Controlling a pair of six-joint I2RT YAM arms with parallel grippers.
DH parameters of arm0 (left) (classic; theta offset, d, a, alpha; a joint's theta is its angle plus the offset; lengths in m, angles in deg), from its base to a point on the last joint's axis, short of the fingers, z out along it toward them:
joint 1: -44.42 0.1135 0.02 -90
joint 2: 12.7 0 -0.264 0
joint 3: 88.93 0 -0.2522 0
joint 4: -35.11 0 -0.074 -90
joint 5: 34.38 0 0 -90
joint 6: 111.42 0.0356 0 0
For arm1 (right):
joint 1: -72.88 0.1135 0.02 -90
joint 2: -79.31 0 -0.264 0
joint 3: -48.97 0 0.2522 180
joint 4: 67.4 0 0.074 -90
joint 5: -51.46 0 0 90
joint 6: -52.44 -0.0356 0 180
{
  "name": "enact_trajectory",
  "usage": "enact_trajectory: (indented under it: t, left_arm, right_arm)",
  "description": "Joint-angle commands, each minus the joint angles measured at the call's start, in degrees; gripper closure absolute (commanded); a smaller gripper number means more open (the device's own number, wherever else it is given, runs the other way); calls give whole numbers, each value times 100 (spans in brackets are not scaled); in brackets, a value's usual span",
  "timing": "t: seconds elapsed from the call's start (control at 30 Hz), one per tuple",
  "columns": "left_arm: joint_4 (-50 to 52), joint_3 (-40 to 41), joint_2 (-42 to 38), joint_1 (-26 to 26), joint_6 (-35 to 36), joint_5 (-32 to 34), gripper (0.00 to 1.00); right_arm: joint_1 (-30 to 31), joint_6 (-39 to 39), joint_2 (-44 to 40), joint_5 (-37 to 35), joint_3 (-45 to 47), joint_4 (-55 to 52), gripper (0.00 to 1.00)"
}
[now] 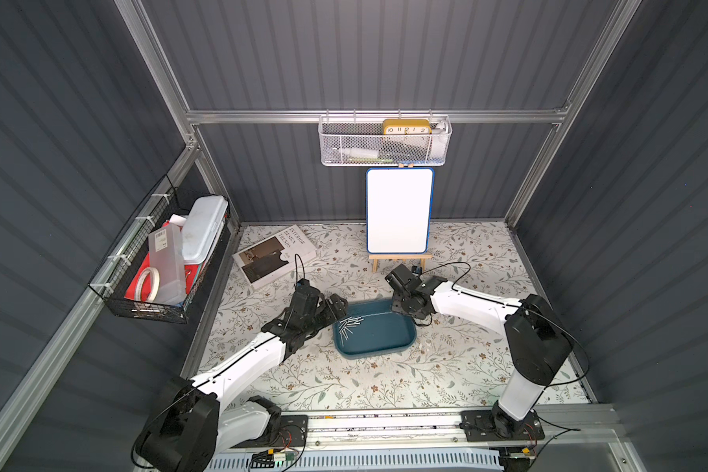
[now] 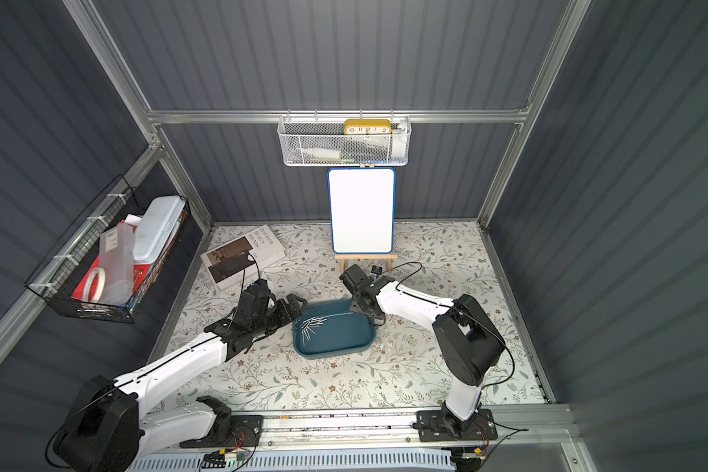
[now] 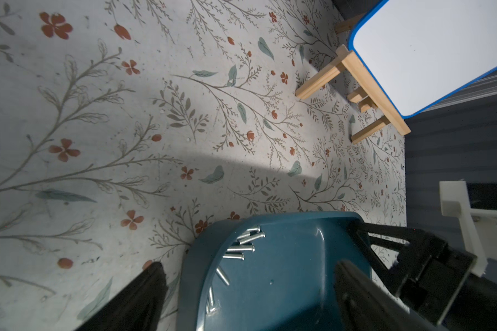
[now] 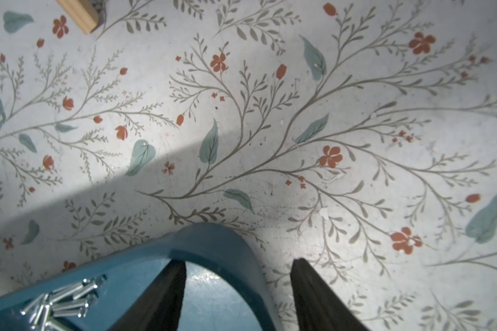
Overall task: Take out the screws from the storage box
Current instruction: Move the storage box to the center of the board.
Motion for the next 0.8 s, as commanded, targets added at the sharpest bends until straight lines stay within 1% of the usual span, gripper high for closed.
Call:
enact_trajectory:
  t: [0.0, 0.1, 0.17, 0.23, 0.3, 0.33, 0.4, 0.5, 0.57, 0.63, 0.77]
  left_arm:
    - [28, -118, -132, -27, -186, 259, 5]
    - [19, -68, -262, -23, -325, 217, 4]
    - [20, -10, -309, -27, -368, 149, 4]
    - [-31, 68, -316, -27, -457, 157, 4]
    - [-42, 144, -340, -23, -654, 266, 4]
    - [-22, 182, -373, -26, -775, 282, 4]
    - [-24, 270, -508, -23, -958, 295, 4]
    - [-92, 406, -800, -23, -1176, 394, 4]
    - [-104, 483, -960, -19, -1263, 403, 4]
    - [-112, 557, -1063, -18, -1327, 371, 4]
    - [-73, 655, -1127, -18, -1376, 299, 4]
  right_arm:
    - [5, 531, -666, -45, 66, -277, 33]
    - [48, 1440, -1396, 122, 318, -207, 32]
    - [94, 2179, -1877, 522, 514, 26, 32]
    - [142, 2865, -2326, 1095, 820, 437, 31]
    - [222, 3413, -2509, 1532, 962, 676, 33]
    - [287, 3657, -2484, 1669, 927, 621, 34]
    - [442, 4108, -2204, 1867, 699, 317, 38]
    - [569, 4508, -1540, 2132, 315, 24, 48]
    - [587, 4656, -1082, 2382, -37, -181, 49]
    - [665, 4722, -667, 2404, -262, -149, 50]
    - [901, 5031, 142, 2228, -768, -231, 57]
